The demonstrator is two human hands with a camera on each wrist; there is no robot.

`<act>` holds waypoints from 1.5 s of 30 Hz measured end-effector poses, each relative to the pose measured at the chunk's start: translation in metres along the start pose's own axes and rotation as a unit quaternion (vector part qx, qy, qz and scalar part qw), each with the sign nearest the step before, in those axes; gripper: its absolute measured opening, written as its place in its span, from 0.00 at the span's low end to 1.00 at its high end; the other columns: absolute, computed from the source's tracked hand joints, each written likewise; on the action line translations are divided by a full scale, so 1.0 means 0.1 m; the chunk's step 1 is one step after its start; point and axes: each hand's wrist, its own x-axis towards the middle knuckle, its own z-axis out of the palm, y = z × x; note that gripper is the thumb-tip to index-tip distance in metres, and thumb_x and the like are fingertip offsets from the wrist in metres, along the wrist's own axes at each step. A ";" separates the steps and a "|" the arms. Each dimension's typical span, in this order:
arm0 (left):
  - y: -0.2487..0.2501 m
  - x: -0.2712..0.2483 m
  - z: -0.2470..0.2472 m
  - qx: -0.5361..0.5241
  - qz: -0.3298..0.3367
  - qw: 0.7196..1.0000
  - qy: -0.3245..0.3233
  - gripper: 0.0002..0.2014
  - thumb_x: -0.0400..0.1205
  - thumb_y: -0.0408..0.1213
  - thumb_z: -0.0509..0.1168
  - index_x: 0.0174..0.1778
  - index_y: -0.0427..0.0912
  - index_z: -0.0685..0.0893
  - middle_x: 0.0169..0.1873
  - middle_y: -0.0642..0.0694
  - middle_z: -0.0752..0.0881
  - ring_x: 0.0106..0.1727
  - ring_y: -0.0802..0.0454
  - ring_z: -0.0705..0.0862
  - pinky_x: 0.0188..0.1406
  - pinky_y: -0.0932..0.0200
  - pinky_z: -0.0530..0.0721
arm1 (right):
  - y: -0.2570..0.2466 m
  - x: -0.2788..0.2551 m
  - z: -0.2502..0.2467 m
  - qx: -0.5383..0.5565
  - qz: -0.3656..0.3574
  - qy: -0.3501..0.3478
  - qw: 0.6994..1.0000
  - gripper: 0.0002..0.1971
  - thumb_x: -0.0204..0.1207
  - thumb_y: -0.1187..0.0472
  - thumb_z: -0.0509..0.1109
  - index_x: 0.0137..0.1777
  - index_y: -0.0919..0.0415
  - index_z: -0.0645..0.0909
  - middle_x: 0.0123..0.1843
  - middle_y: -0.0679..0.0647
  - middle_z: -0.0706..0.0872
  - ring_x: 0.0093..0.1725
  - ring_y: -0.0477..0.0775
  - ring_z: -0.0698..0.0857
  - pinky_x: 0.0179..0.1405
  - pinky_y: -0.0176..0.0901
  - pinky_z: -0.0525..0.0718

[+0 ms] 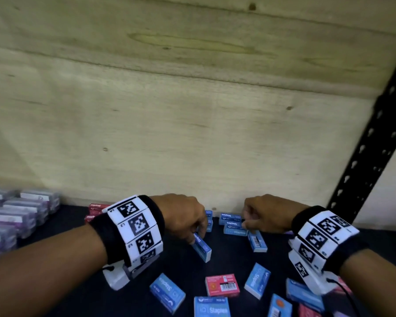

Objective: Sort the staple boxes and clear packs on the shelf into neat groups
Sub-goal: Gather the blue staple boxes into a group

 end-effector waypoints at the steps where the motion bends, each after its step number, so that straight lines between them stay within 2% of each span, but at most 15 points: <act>1: 0.01 0.00 0.01 0.004 -0.006 1.000 0.001 0.14 0.79 0.43 0.72 0.61 0.53 0.87 0.49 0.55 0.85 0.52 0.52 0.83 0.48 0.57 0.80 | 0.01 -0.03 -0.01 -0.005 0.014 -0.009 1.000 0.12 0.77 0.43 0.71 0.50 0.49 0.79 0.48 0.46 0.87 0.47 0.49 0.84 0.50 0.45 0.82; 5: 0.03 -0.04 0.03 0.006 -0.028 1.000 -0.002 0.12 0.80 0.46 0.71 0.59 0.52 0.86 0.53 0.53 0.87 0.52 0.51 0.84 0.49 0.56 0.80 | -0.01 -0.16 -0.02 -0.023 0.056 -0.066 0.996 0.25 0.71 0.37 0.75 0.59 0.54 0.80 0.56 0.50 0.86 0.55 0.53 0.84 0.53 0.46 0.80; 8: 0.04 -0.09 0.06 0.008 -0.043 0.999 -0.008 0.12 0.80 0.47 0.70 0.59 0.52 0.85 0.54 0.53 0.87 0.53 0.50 0.84 0.51 0.55 0.81 | -0.03 -0.17 0.05 -0.029 0.067 -0.071 0.995 0.29 0.68 0.35 0.76 0.60 0.57 0.81 0.56 0.52 0.87 0.56 0.55 0.85 0.56 0.48 0.82; 11: 0.04 -0.14 0.09 0.006 -0.054 0.998 -0.010 0.11 0.80 0.48 0.70 0.57 0.53 0.84 0.53 0.53 0.87 0.53 0.50 0.85 0.53 0.54 0.82 | -0.05 -0.16 0.10 -0.029 0.079 -0.065 0.994 0.26 0.68 0.41 0.78 0.59 0.52 0.74 0.54 0.49 0.83 0.53 0.53 0.83 0.54 0.48 0.82; 15: 0.04 -0.20 0.10 0.009 -0.062 0.998 -0.019 0.12 0.81 0.50 0.68 0.59 0.52 0.84 0.55 0.51 0.86 0.54 0.49 0.84 0.51 0.57 0.79 | -0.03 -0.22 0.10 -0.043 0.089 -0.064 0.993 0.26 0.70 0.50 0.79 0.62 0.54 0.72 0.51 0.48 0.80 0.50 0.54 0.81 0.51 0.48 0.82; 21: 0.05 -0.26 0.16 0.011 -0.077 0.996 -0.038 0.12 0.84 0.51 0.64 0.57 0.50 0.81 0.49 0.50 0.83 0.48 0.49 0.81 0.51 0.52 0.80 | 0.05 -0.35 0.13 -0.035 0.099 -0.074 0.992 0.24 0.70 0.50 0.77 0.63 0.51 0.72 0.51 0.46 0.81 0.52 0.53 0.82 0.55 0.47 0.82; 24: 0.05 -0.26 0.17 0.007 -0.074 0.997 -0.031 0.11 0.84 0.50 0.65 0.57 0.50 0.78 0.44 0.53 0.80 0.46 0.50 0.80 0.50 0.51 0.80 | 0.05 -0.41 0.11 0.001 0.079 -0.094 0.992 0.18 0.72 0.53 0.76 0.59 0.48 0.76 0.55 0.44 0.85 0.52 0.47 0.83 0.55 0.40 0.81; 27: 0.07 -0.26 0.17 0.022 -0.080 0.996 -0.022 0.11 0.84 0.49 0.64 0.59 0.50 0.77 0.45 0.51 0.78 0.45 0.49 0.77 0.45 0.55 0.76 | 0.02 -0.43 0.12 0.066 0.037 -0.107 0.991 0.13 0.74 0.60 0.73 0.57 0.49 0.80 0.49 0.44 0.89 0.40 0.39 0.83 0.41 0.29 0.77; 29: 0.09 -0.26 0.17 0.043 -0.091 0.995 -0.017 0.11 0.84 0.50 0.63 0.59 0.51 0.76 0.48 0.48 0.79 0.44 0.49 0.75 0.43 0.55 0.72 | -0.01 -0.43 0.13 0.088 0.020 -0.104 0.990 0.11 0.76 0.65 0.70 0.56 0.51 0.81 0.44 0.44 0.88 0.33 0.38 0.81 0.36 0.28 0.76; 33: 0.10 -0.26 0.17 0.069 -0.108 0.992 -0.016 0.12 0.85 0.50 0.62 0.61 0.51 0.75 0.57 0.44 0.81 0.51 0.43 0.80 0.44 0.54 0.72 | 0.00 -0.42 0.12 0.092 0.026 -0.085 0.992 0.10 0.79 0.66 0.65 0.55 0.50 0.78 0.25 0.37 0.86 0.28 0.42 0.83 0.34 0.31 0.79; 35: 0.08 -0.25 0.17 0.063 -0.113 0.992 -0.010 0.12 0.85 0.50 0.62 0.61 0.50 0.76 0.58 0.43 0.81 0.56 0.42 0.81 0.45 0.54 0.73 | 0.01 -0.41 0.14 0.096 0.035 -0.077 0.992 0.11 0.80 0.65 0.64 0.58 0.51 0.78 0.21 0.36 0.84 0.28 0.42 0.85 0.39 0.34 0.82; 38: 0.07 -0.23 0.17 0.047 -0.112 0.993 -0.008 0.13 0.85 0.50 0.63 0.62 0.50 0.76 0.58 0.44 0.81 0.56 0.43 0.81 0.45 0.56 0.72 | 0.01 -0.39 0.16 0.103 0.041 -0.068 0.991 0.06 0.81 0.61 0.65 0.52 0.49 0.79 0.30 0.41 0.87 0.34 0.45 0.88 0.47 0.38 0.86; 41: 0.06 -0.20 0.16 0.036 -0.106 0.994 -0.008 0.13 0.85 0.49 0.63 0.63 0.49 0.76 0.58 0.46 0.82 0.51 0.46 0.79 0.45 0.57 0.72 | -0.01 -0.38 0.18 0.072 0.041 -0.072 0.994 0.03 0.78 0.55 0.71 0.49 0.49 0.81 0.43 0.48 0.93 0.37 0.43 0.88 0.52 0.40 0.86; 43: 0.07 -0.18 0.16 0.036 -0.104 0.994 -0.010 0.14 0.85 0.48 0.63 0.65 0.49 0.76 0.59 0.46 0.82 0.50 0.47 0.78 0.46 0.56 0.72 | -0.03 -0.37 0.18 0.053 0.042 -0.072 0.995 0.05 0.77 0.55 0.73 0.49 0.49 0.80 0.45 0.49 0.94 0.37 0.43 0.88 0.50 0.39 0.85; 45: 0.08 -0.16 0.17 0.044 -0.106 0.993 -0.008 0.15 0.85 0.48 0.62 0.67 0.49 0.75 0.61 0.45 0.82 0.56 0.44 0.81 0.46 0.55 0.72 | -0.07 -0.36 0.18 0.059 0.038 -0.067 0.995 0.06 0.78 0.54 0.73 0.48 0.48 0.78 0.42 0.48 0.92 0.34 0.44 0.88 0.47 0.39 0.84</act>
